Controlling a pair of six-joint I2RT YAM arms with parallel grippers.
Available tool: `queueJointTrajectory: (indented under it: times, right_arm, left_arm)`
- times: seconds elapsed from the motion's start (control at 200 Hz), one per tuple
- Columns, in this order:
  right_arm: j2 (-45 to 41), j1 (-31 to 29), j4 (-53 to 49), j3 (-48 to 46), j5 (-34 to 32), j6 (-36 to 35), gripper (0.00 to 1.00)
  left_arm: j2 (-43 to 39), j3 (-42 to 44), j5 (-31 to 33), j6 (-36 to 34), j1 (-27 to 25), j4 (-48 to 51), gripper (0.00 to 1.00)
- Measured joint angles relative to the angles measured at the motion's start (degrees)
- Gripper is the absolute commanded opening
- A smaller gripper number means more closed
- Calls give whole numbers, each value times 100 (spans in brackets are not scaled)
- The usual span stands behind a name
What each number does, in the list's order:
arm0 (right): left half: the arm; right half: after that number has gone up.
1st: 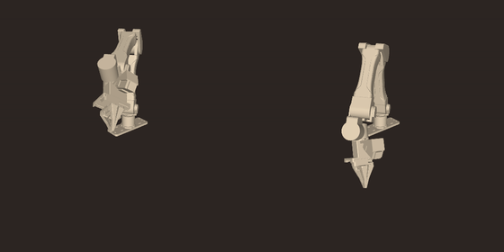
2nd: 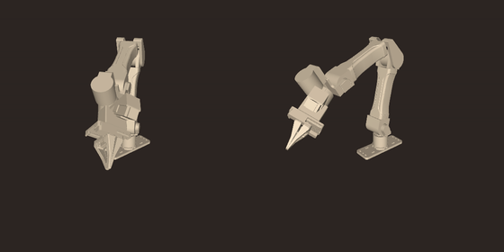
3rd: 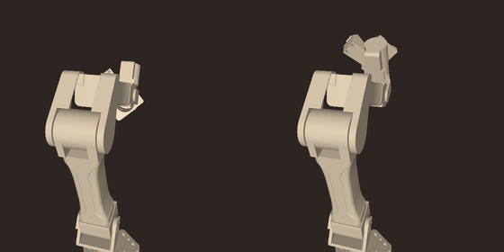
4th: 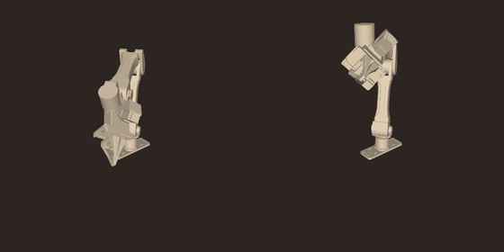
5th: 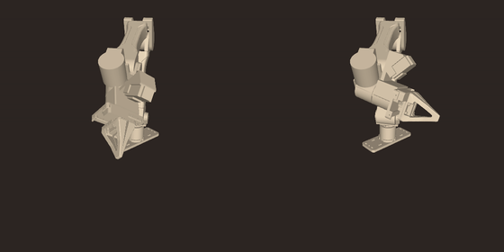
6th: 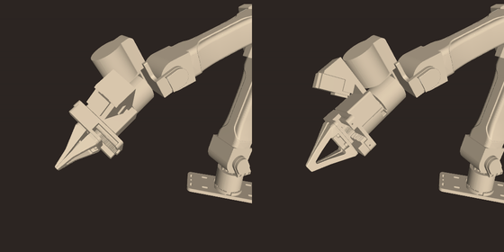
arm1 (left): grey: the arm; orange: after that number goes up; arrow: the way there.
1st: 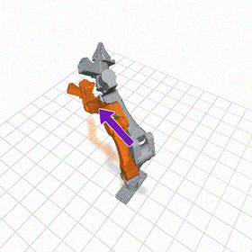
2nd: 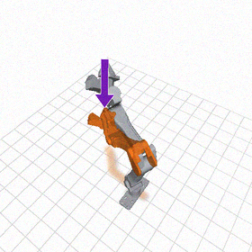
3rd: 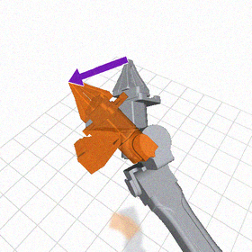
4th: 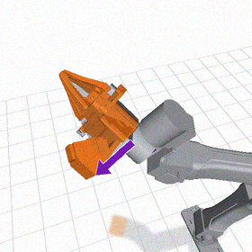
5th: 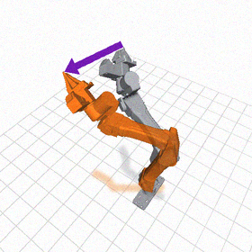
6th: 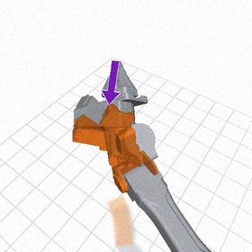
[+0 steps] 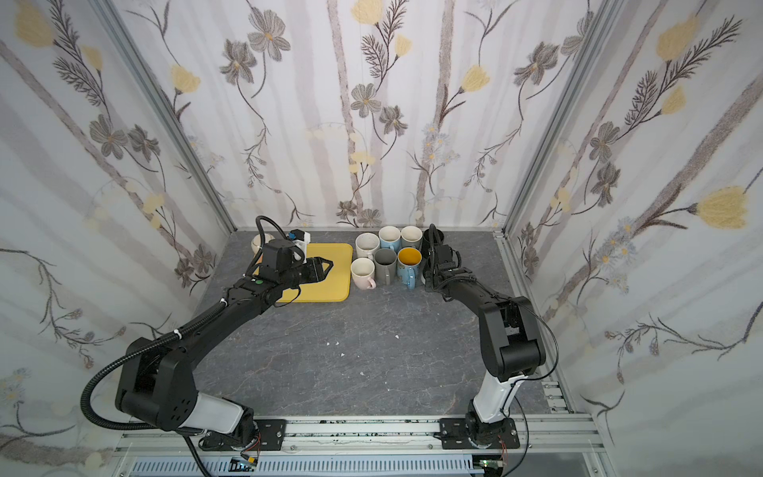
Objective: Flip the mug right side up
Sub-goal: 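Release the black mug with the right gripper while the left moves toward the pink mug, then grasp the upside-down pink-and-cream mug on the tray with the left gripper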
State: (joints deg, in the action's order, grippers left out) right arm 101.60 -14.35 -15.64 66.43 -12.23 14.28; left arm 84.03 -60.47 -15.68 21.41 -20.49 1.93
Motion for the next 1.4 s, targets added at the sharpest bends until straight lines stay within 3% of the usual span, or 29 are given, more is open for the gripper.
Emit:
queueJointTrajectory:
  times: [0.425, 0.694, 0.839, 1.164, 1.399]
  right_arm:
    - [66, -92, 90, 116, -197, -50, 42]
    - [-459, -146, -122, 247, -205, -87, 45]
    - [-949, -177, -363, 367, -245, -92, 45]
    - [-1591, -404, -435, 586, 164, 35, 45]
    - [-1519, -955, -17, 369, 516, 302, 45]
  left_arm:
    - [26, 11, -7, 48, 111, 0, 51]
    - [39, -280, 9, -26, 348, 195, 52]
    - [-44, -498, 249, -197, 629, 468, 61]
    - [321, -1051, 988, -645, 1991, 1060, 80]
    - [1368, -1453, 1025, -852, 2796, 1231, 78]
